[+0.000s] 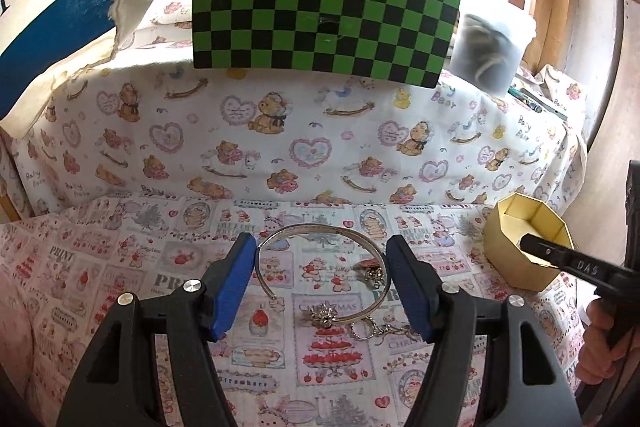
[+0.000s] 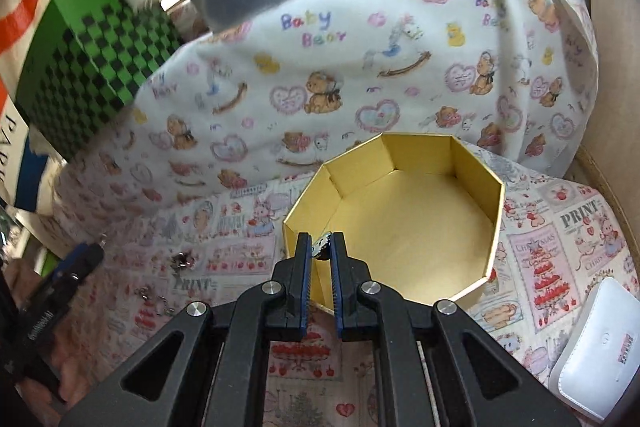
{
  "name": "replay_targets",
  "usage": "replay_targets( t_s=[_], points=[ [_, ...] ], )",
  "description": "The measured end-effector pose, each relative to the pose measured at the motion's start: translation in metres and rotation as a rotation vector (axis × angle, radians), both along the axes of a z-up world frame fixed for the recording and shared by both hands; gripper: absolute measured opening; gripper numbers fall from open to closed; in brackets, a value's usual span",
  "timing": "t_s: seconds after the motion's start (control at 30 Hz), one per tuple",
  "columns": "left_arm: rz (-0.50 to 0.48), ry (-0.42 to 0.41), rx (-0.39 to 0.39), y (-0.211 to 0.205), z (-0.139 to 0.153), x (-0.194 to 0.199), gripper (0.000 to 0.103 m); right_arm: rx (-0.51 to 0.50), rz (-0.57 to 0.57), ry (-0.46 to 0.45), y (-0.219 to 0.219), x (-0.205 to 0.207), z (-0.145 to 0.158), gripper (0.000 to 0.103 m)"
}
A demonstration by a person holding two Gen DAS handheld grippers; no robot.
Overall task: Organize jewelry
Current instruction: 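Grasp the silver bangle with the left tool while the right tool carries the charm to the yellow box, then lower the bangle into the yellow box and open the left tool while the right tool releases the charm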
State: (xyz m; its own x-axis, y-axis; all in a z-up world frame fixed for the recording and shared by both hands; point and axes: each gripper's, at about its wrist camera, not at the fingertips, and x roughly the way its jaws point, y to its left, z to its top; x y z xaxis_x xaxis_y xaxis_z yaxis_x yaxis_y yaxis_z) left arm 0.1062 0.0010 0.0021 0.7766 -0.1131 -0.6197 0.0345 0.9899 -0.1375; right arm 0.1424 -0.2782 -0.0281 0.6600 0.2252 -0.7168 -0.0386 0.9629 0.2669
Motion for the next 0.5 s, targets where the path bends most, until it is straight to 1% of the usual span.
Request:
replay_targets(
  t_s=[0.23, 0.43, 0.5],
  points=[
    [0.006, 0.000, -0.012, 0.002, 0.002, -0.001, 0.066, -0.023, -0.029, -0.039, -0.002, -0.004, 0.007, 0.010],
    [-0.014, -0.004, -0.006, -0.006, 0.004, -0.005, 0.066, 0.027, -0.071, -0.034, -0.020, -0.003, 0.013, 0.010],
    [-0.039, -0.010, -0.021, -0.010, 0.007, -0.008, 0.066, 0.055, -0.085, -0.044, -0.029, -0.005, 0.019, 0.010]
  ],
)
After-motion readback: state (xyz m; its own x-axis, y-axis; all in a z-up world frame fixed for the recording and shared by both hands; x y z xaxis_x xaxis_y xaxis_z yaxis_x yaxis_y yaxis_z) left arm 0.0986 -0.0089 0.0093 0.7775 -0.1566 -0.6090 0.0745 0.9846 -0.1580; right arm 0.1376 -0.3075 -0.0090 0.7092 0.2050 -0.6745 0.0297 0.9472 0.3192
